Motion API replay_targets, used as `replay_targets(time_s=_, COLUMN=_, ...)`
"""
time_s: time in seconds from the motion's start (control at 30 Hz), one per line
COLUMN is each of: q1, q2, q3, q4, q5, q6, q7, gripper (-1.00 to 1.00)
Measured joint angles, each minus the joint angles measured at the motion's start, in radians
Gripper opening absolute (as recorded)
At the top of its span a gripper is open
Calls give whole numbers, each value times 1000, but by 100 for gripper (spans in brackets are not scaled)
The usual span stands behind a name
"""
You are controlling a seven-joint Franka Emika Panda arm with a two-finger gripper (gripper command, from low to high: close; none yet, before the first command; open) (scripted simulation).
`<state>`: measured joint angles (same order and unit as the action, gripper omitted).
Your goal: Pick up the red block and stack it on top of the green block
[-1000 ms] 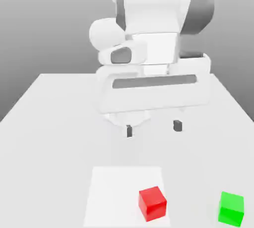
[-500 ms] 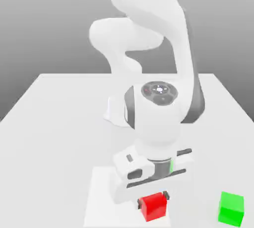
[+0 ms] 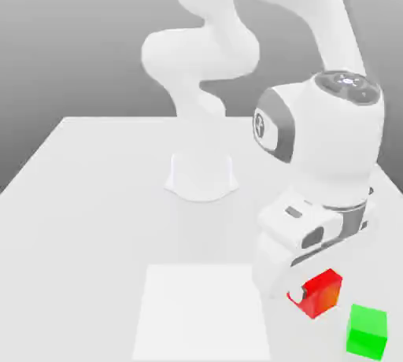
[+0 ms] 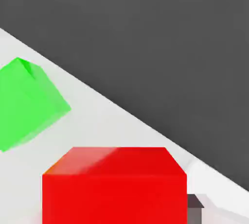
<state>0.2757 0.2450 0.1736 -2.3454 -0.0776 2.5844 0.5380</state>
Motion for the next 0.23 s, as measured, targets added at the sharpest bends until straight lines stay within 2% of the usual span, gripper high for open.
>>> replay_targets(time_s=0.1, q1=38, q2=103, q3=-7, q4=29, q5=-43, q6=72, q7=19, gripper=-100)
replay_targets(time_s=0.13, q1=44, q2=124, q3=-12, q4=32, q5=-51, q6=90, q7=24, gripper=100)
replay_targets(time_s=0.23, q1=44, q2=124, q3=-12, q4=32, q5=-51, q6=90, q7=24, gripper=100)
